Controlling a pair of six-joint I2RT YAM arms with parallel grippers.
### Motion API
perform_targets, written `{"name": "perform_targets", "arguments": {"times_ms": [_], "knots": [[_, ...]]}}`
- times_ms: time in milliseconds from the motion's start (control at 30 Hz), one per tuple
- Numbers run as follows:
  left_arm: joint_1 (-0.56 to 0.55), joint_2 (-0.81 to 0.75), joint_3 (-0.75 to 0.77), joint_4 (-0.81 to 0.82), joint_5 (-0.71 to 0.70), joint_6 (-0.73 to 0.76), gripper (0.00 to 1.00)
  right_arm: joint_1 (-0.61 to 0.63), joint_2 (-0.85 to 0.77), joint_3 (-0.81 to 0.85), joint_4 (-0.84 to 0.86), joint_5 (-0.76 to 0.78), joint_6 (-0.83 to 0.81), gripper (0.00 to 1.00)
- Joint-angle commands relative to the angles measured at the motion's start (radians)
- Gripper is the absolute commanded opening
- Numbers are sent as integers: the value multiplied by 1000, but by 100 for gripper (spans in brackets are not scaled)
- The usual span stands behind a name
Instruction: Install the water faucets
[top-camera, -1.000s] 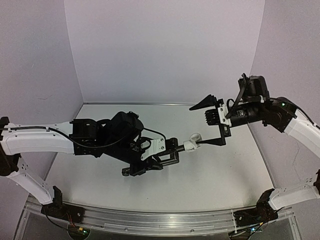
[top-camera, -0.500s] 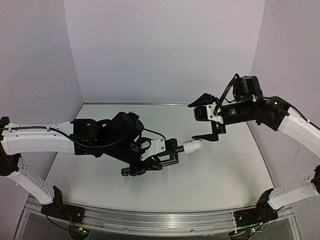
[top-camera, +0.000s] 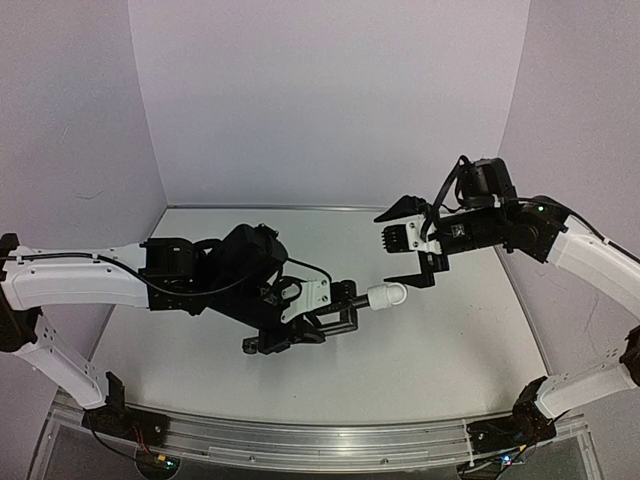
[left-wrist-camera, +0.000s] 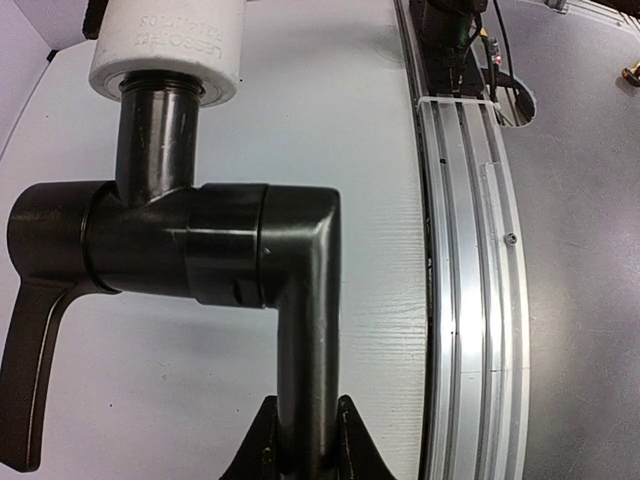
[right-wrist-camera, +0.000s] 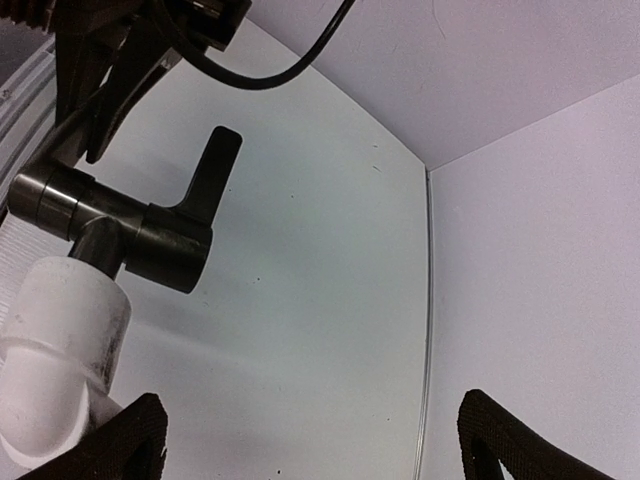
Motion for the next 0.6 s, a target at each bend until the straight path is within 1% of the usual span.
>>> {"name": "perform_targets", "arguments": {"times_ms": [0,567], "knots": [[3,-73,46,118,20,16,0,-4,-50,-39,1,-63,-67,98],[3,-73,53,118,35,15,0,-4,-57,-98,-24,-152,-145,98]]}}
